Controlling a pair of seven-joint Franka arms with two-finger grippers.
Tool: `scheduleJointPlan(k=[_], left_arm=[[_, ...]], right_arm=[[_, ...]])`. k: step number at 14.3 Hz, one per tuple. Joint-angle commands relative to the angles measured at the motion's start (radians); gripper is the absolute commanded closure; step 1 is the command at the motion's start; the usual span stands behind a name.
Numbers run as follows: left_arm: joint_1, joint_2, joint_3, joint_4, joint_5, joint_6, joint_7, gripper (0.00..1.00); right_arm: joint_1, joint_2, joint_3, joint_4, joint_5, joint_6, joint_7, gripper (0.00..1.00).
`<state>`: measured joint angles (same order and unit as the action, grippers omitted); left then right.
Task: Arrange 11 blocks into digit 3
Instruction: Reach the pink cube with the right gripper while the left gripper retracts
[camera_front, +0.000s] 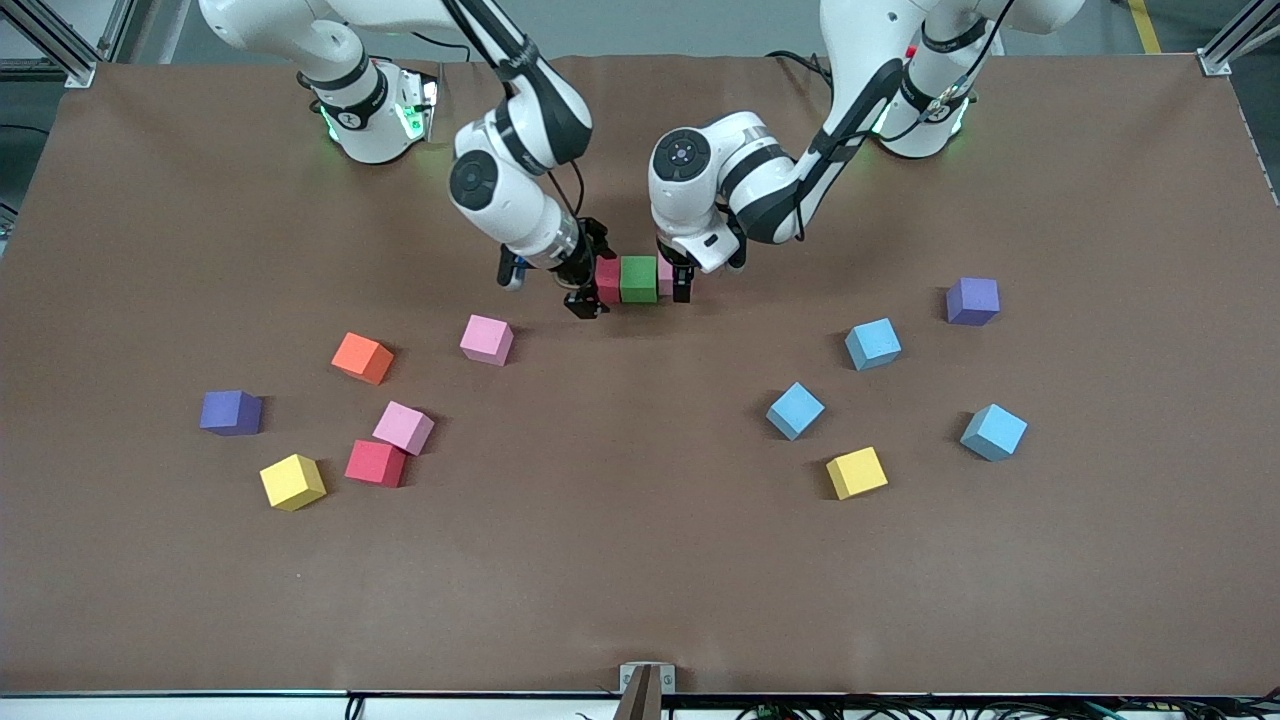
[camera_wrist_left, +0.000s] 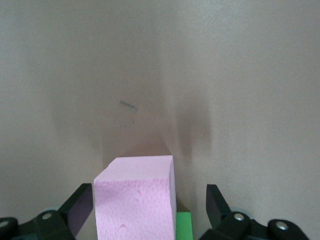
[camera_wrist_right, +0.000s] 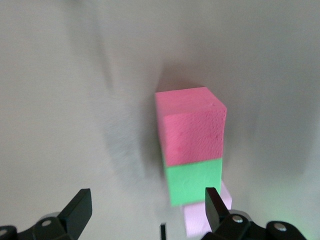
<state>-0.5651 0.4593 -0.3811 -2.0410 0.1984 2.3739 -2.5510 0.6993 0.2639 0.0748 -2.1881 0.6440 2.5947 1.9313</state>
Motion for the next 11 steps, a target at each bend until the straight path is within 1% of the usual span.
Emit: scheduleJointPlan(k=[1,3,5,7,8,10,11], left_arm=[[-0.015,-0.019,-0.002,0.062,0.006,-0.093,-0.006,0.00],[-0.018,-0.054,-0.005,0.087,0.006,-0.140,-0.003,0.00],[-0.012,-0.074,-0.005,0.142,0.006,-0.226,0.056,0.00],[0.004,-0.074,0.001,0.229,0.004,-0.341,0.156,0.00],[0.025,-0.070,0.005,0.281,0.004,-0.387,0.207,0.00],[0.086,-0.065,0.005,0.341,0.004,-0.415,0.322,0.00],[0.120,-0.068,0.005,0.364,0.004,-0.415,0.401,0.00]], right_arm=[[-0.133,-0.098,0.008,-0.013,-0.119,-0.146,-0.079,0.00],[-0.237,-0.097,0.010,0.039,-0.271,-0.240,-0.171,0.00],[-0.326,-0.088,0.010,0.071,-0.363,-0.262,-0.329,0.00],[-0.391,-0.065,0.011,0.083,-0.373,-0.254,-0.537,0.00],[-0.399,-0.042,0.010,0.083,-0.373,-0.255,-0.657,0.00],[-0.414,-0.031,0.010,0.076,-0.373,-0.286,-0.933,0.00],[-0.431,-0.031,0.011,0.079,-0.373,-0.300,-1.000,0.00]])
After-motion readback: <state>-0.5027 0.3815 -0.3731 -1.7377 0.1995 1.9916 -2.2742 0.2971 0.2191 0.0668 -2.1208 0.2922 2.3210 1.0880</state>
